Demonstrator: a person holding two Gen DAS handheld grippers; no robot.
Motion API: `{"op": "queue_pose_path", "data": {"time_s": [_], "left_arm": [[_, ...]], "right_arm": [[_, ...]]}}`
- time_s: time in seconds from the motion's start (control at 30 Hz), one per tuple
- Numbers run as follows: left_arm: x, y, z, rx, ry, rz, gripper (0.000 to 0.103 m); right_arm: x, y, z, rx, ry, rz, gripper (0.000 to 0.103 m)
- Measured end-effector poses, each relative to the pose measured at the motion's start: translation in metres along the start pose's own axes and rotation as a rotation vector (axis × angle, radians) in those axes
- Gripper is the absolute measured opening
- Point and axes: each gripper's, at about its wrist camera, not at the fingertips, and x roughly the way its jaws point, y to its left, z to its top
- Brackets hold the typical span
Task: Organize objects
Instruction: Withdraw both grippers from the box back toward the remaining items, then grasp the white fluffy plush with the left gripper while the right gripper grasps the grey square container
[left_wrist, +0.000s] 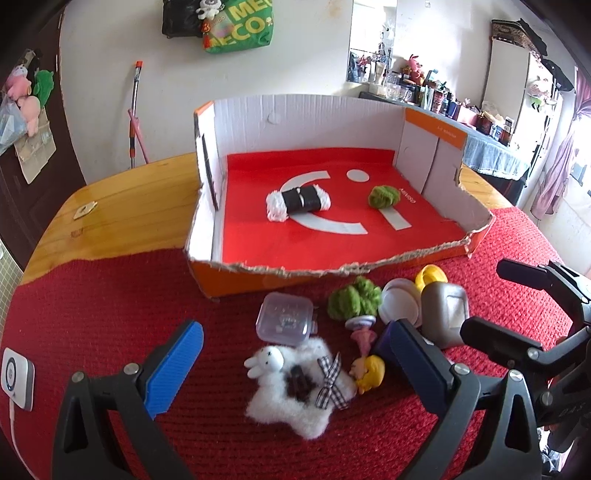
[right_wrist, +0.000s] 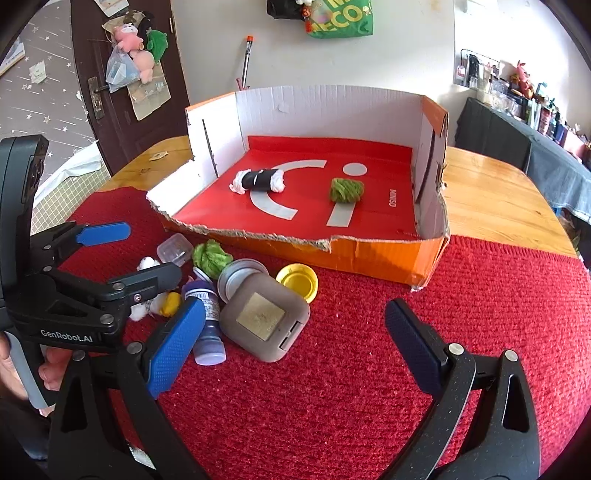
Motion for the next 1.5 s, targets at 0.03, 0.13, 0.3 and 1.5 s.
{"op": "queue_pose_path", "data": {"time_s": [0.03,0.13,0.3,1.5], "left_arm": [[0.001,0.001,-0.001,-0.003,0.003,0.001,0.103],[0.001,0.005,-0.005,-0.014,0.011,0.002,0.103],[0.003,0.008,-0.011,-0.016,0.024,0.003,0.103],[0.007,0.013,-0.032,-0.011,0.048,0.008,0.09]], "right_arm": [[0.001,0.0,-0.001,0.0,0.003,-0.001,0.099],[0.004,0.0,-0.003,0.001,0.012,-0.005,0.099],[0.009,-0.003,-0.005,0.009,0.023,-0.009,0.099],[0.027,0.007,-0.011,0.002,0.057,0.012,0.062]]}}
